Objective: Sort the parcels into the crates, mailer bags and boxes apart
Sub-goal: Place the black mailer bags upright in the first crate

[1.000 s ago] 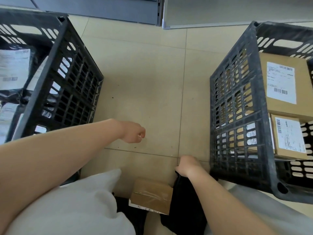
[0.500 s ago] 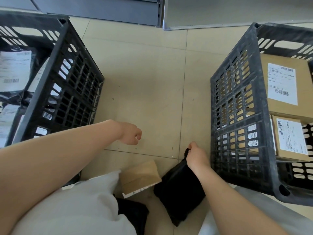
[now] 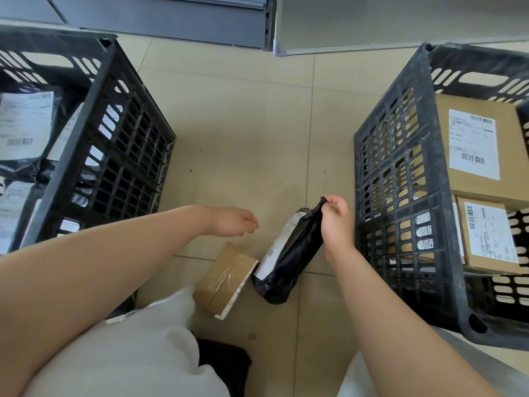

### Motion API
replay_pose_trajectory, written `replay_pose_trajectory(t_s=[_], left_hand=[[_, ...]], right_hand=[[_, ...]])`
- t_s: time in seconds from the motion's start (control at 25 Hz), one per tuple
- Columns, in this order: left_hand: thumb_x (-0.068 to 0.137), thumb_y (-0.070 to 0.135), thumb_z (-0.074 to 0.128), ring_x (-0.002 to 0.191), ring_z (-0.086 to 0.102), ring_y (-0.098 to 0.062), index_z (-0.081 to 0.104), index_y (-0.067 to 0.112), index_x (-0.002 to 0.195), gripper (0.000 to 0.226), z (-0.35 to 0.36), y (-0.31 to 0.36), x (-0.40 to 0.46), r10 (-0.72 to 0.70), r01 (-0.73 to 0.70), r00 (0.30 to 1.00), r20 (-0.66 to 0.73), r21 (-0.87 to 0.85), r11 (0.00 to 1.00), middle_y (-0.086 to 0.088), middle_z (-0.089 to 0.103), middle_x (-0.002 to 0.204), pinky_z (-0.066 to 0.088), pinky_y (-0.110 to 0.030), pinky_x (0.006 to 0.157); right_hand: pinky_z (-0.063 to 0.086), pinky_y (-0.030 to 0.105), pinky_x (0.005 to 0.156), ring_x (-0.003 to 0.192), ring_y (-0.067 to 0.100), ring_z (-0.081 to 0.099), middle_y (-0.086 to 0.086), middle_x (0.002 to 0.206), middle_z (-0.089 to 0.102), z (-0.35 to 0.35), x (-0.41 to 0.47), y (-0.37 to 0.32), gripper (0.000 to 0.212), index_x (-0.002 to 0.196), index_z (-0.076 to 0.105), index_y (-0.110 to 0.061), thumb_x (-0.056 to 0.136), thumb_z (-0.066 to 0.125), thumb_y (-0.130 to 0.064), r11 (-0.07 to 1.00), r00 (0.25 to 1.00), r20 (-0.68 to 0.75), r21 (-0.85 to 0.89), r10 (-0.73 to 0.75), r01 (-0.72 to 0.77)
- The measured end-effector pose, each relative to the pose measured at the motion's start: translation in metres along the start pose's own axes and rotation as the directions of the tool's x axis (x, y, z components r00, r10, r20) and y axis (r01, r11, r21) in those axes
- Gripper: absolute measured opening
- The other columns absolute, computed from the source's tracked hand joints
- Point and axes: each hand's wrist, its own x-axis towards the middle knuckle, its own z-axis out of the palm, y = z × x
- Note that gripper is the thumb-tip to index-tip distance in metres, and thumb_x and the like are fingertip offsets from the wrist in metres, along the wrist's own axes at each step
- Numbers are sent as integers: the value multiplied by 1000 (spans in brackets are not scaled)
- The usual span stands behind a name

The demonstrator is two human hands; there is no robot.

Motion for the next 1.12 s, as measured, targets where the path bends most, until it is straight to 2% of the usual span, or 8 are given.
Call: replay_pose_trajectory(t_s=[0.12,0.24,0.4,0.56,0.76,0.88,1.0,1.12], left_hand=[[101,29,45,120,56,-14,47,23,140,39,1,3,1,-22,24,1000,13,-178,984,5,53,136,43,-27,100],[100,28,48,122,54,-17,37,19,147,50,0,6,2,-34,36,999,12,-295,955,-1,48,143,45,-30,103],[96,40,58,127,51,-17,38,24,144,54,-1,11,-3,34,4,996,86,-406,914,7,53,139,40,-37,109],[86,42,70,127,52,-12,42,34,140,61,1,17,-3,153,-46,974,167,-514,857,14,61,132,35,-42,113],[86,24,74,118,62,-12,38,32,141,66,-2,31,-11,247,-117,962,116,-644,757,9,65,129,49,-31,99],[85,19,75,114,65,-16,42,27,139,64,-10,32,-17,269,-197,963,1,-681,705,5,68,126,51,-34,97],[87,17,73,108,69,-17,48,26,133,53,-25,31,-31,244,-263,961,-127,-686,678,4,70,120,54,-36,93],[91,17,68,101,71,-14,56,27,124,36,-41,25,-50,198,-306,952,-234,-690,656,5,72,116,57,-32,86]], right_hand=[[43,33,69,74,18,54,2,81,59,1,3,-12,25,97,59,-20,94,42,-2,997,1000,-3,83,-5,6],[44,29,62,60,16,50,4,70,53,1,5,-21,27,86,56,-15,92,38,4,944,1000,-3,330,19,-17],[39,23,51,46,12,39,-1,54,40,-1,5,-34,28,72,42,-15,95,37,1,719,993,115,689,18,-93],[35,22,50,47,13,31,-1,53,33,-4,5,-46,34,64,33,-18,94,39,-5,572,985,172,807,6,-145],[38,22,51,46,15,36,-1,54,35,-4,0,-56,37,63,32,-20,97,36,-9,405,994,77,908,79,-102],[46,22,53,50,17,46,2,57,44,0,1,-65,33,66,41,-17,98,41,-13,430,990,22,899,143,-82],[51,27,69,67,19,60,4,71,59,9,-4,-77,30,73,53,-15,102,44,-22,527,990,100,839,95,-136],[53,38,96,103,25,69,11,109,73,23,-8,-84,31,107,68,-11,104,45,-31,640,971,229,736,73,-221]])
